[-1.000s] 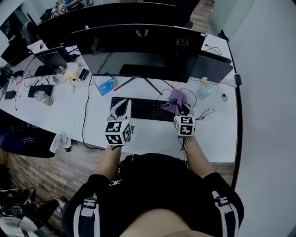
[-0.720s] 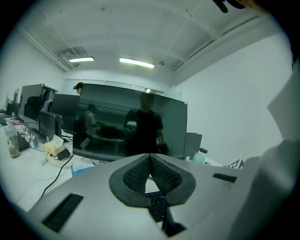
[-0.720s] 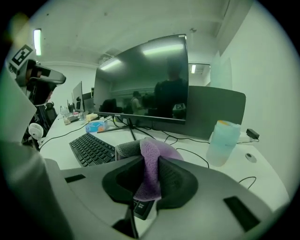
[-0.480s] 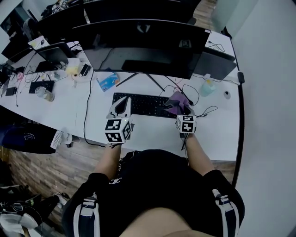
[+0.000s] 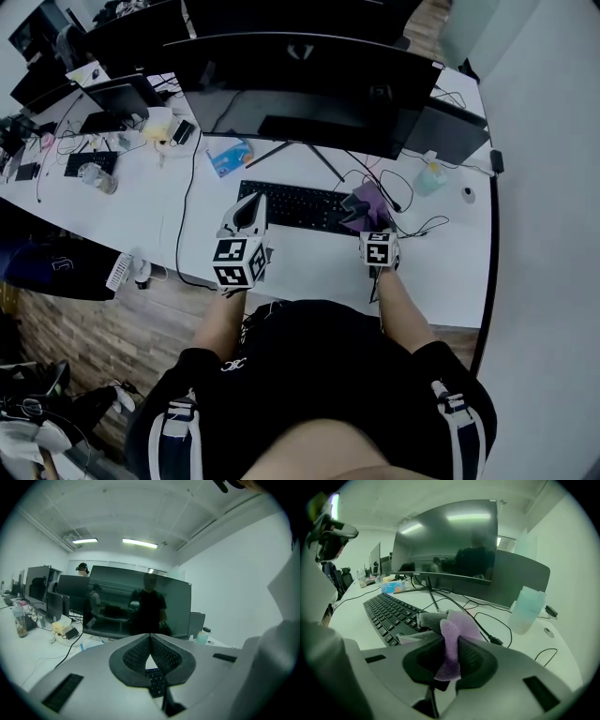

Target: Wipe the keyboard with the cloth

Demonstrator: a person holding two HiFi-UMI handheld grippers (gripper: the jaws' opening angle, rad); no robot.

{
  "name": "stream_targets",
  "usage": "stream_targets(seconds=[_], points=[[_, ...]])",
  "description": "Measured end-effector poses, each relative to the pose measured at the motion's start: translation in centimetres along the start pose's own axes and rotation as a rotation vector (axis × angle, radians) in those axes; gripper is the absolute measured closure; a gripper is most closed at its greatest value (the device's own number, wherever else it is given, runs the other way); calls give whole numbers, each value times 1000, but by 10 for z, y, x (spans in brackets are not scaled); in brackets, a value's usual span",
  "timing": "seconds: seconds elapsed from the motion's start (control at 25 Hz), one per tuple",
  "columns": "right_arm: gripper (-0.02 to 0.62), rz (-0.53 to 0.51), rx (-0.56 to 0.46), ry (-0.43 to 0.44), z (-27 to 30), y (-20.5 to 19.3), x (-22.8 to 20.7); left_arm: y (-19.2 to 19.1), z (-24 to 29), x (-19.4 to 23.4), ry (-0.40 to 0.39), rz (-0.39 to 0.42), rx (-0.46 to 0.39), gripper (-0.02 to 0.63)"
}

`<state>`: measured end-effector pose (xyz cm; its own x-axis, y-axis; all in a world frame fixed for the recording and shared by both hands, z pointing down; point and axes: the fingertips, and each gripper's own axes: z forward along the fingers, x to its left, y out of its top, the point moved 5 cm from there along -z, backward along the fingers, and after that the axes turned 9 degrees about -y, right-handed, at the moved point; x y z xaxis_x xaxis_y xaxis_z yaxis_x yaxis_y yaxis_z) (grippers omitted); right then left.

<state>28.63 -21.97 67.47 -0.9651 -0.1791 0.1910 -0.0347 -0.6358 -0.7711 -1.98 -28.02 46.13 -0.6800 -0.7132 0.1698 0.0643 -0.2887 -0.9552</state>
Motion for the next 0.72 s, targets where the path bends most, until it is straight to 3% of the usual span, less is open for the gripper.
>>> stream_targets(seconds=[0.72], points=[[511, 128, 45, 10, 9, 15, 37, -5, -44, 47, 52, -23, -10, 592]])
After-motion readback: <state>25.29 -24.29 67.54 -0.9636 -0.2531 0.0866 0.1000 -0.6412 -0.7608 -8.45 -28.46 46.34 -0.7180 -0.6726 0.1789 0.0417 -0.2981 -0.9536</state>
